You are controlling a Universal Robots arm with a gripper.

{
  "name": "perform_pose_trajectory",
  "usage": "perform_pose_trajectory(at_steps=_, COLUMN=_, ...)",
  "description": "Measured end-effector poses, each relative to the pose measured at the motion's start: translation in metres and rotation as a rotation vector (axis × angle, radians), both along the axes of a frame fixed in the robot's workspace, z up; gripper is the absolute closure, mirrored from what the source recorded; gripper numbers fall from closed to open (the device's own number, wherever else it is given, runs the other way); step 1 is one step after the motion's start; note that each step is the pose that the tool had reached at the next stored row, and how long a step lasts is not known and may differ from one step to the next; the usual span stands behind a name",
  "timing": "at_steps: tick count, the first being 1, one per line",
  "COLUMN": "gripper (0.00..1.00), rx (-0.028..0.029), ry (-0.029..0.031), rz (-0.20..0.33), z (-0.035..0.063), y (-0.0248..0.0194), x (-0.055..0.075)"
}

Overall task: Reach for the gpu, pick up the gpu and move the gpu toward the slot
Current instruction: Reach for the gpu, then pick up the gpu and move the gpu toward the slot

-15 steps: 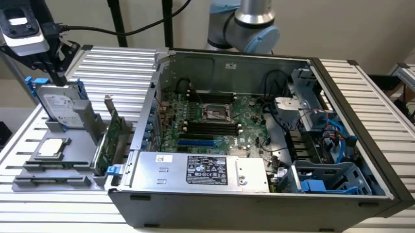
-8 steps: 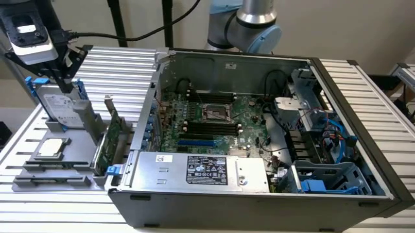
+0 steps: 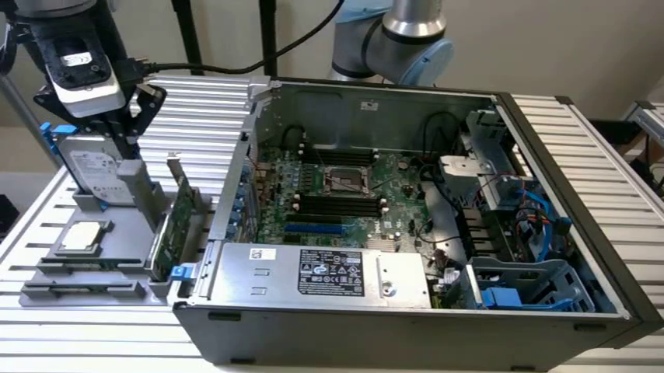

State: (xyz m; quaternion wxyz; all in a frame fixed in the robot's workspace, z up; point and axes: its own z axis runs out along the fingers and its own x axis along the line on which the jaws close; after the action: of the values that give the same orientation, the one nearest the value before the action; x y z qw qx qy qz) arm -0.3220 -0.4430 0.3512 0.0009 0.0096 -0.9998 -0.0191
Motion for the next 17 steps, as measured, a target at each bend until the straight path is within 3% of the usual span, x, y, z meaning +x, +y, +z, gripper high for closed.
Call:
perform_pose_trajectory(at_steps=3, gripper=0.89, rx=-0.0006, ry=0.0002, rz=0.000, z=-0.0015, y=-0.0059, x=0.008)
perform_pose_trajectory(at_steps=9, gripper=0.89, rx=-0.0038, ry=0.0001, rz=0.000, z=-0.0044, y=-0.0185, x=0.012)
perform_pose_trajectory(at_steps=17, gripper=0.89, rx=-0.0037, ry=0.0004, rz=0.000, z=-0.0044, y=-0.0192, x=0.012)
